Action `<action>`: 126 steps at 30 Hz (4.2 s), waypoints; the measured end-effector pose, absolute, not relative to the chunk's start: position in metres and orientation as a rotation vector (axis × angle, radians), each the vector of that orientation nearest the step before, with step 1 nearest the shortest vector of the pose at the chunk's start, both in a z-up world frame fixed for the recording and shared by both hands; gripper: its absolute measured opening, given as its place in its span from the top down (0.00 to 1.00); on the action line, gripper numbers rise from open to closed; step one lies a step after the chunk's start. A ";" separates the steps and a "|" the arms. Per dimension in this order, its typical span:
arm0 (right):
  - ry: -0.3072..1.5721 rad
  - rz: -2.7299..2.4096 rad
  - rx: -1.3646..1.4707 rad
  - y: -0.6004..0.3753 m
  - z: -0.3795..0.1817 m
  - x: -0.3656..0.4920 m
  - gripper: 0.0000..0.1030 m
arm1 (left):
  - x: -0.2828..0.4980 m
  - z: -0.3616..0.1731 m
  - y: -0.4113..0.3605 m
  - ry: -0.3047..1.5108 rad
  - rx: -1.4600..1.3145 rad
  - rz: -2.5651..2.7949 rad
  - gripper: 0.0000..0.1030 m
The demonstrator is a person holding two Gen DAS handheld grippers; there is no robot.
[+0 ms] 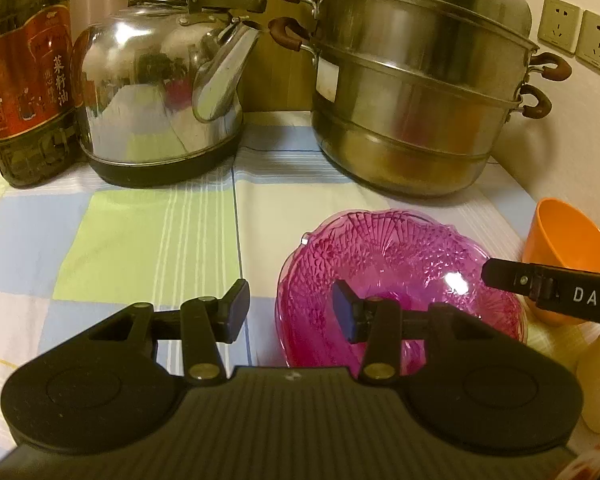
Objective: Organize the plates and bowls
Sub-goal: 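Lower the plate onto the stack and open the right gripper, then move both grippers to the rim of the stacked cream bowls, then close both grippers on the cream bowl stack rim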
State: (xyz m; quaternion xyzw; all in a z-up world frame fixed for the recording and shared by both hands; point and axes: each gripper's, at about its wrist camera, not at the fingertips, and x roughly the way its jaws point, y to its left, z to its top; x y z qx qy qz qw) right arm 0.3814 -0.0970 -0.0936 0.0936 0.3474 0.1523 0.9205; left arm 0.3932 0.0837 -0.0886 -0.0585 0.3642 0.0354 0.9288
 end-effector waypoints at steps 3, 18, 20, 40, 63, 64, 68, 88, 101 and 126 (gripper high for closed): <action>0.720 0.315 0.196 -0.097 -0.094 0.382 0.44 | 0.393 -0.088 0.084 0.744 -0.126 0.072 0.60; 0.681 0.344 0.245 -0.102 -0.072 0.363 0.44 | 0.373 -0.060 0.087 0.688 -0.177 0.054 0.60; 0.671 0.337 0.253 -0.106 -0.066 0.357 0.44 | 0.367 -0.054 0.086 0.676 -0.187 0.044 0.60; 0.648 0.187 0.238 -0.164 -0.029 0.279 0.44 | 0.291 -0.031 0.036 0.668 -0.274 -0.050 0.60; 0.673 0.066 0.194 -0.229 -0.031 0.211 0.44 | 0.274 -0.019 -0.044 0.759 -0.217 -0.186 0.60; 0.673 0.067 0.189 -0.231 -0.031 0.211 0.44 | 0.275 -0.020 -0.046 0.760 -0.223 -0.188 0.60; 0.697 0.071 0.214 -0.242 -0.036 0.216 0.44 | 0.285 -0.032 -0.054 0.779 -0.261 -0.203 0.60; 0.818 0.068 0.251 -0.288 -0.074 0.247 0.44 | 0.351 -0.099 -0.109 0.950 -0.334 -0.315 0.61; 0.860 0.073 0.323 -0.302 -0.085 0.272 0.45 | 0.366 -0.120 -0.103 1.011 -0.480 -0.325 0.64; 0.962 0.082 0.438 -0.306 -0.102 0.289 0.66 | 0.374 -0.129 -0.110 1.035 -0.496 -0.364 0.84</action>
